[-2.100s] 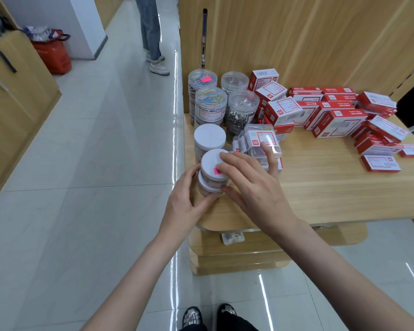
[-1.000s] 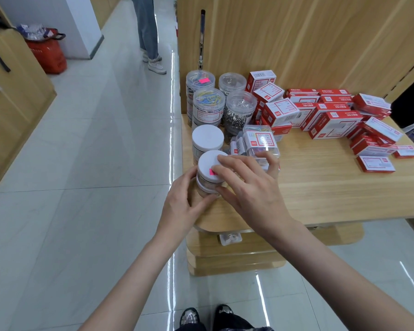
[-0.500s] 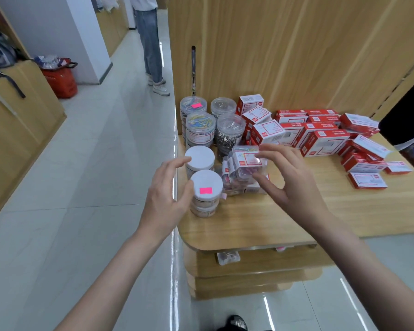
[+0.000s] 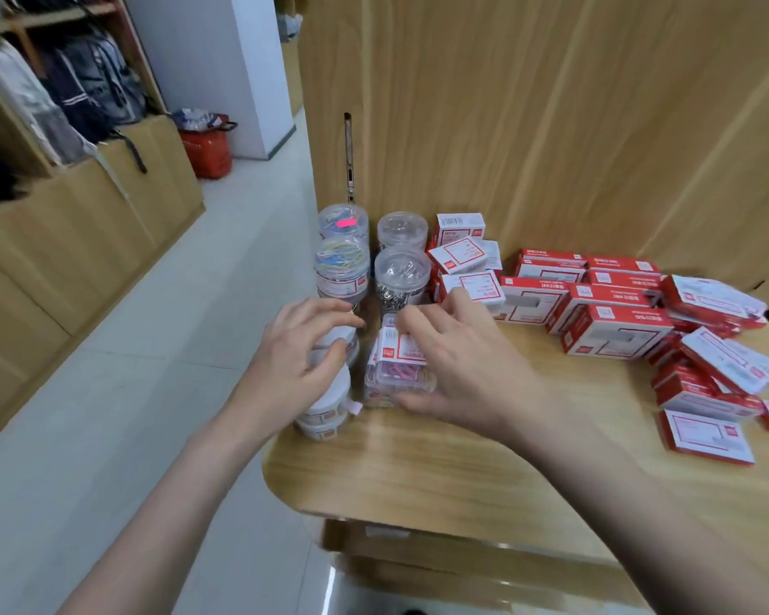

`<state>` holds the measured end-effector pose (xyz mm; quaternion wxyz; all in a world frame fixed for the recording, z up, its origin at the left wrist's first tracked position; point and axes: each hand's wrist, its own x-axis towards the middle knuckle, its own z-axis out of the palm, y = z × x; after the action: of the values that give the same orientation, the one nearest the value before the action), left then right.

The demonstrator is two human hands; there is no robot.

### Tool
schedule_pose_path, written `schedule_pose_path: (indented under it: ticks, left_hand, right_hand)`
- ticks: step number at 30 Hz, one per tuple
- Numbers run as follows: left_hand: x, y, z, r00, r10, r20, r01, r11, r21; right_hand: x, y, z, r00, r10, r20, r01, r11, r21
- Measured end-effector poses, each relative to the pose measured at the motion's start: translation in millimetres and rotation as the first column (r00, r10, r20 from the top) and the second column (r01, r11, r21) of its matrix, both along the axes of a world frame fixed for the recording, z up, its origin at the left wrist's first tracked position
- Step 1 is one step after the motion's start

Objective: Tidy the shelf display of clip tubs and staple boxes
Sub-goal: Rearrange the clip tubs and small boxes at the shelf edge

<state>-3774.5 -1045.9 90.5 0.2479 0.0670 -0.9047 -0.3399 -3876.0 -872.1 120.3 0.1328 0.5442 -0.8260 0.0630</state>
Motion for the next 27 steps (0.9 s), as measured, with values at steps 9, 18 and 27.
schedule_pose_path:
  ticks: [9,18,27]
  left_hand:
    - [24.2,7.0,-7.3,0.996,0.089,0.016,-0.088,0.994,-0.065]
    - [29.7,5.1,-17.8,0.997,0.065,0.035,-0.062,0.995,-0.074]
    - [29.1,1.6,-15.8,0.998,0.036,0.046,-0.032,0.995,-0.092]
  right_hand:
    - [0.1,-16.3,18.8,1.0,-0.011,0.018,0.008,0.983,0.185]
    - [1.7,-19.6,15.6,0.997,-0.071,0.022,0.066,0.979,0.191]
    - [-0.2,3.5,31.6,0.981,-0.042,0.187,0.052,0.997,-0.051]
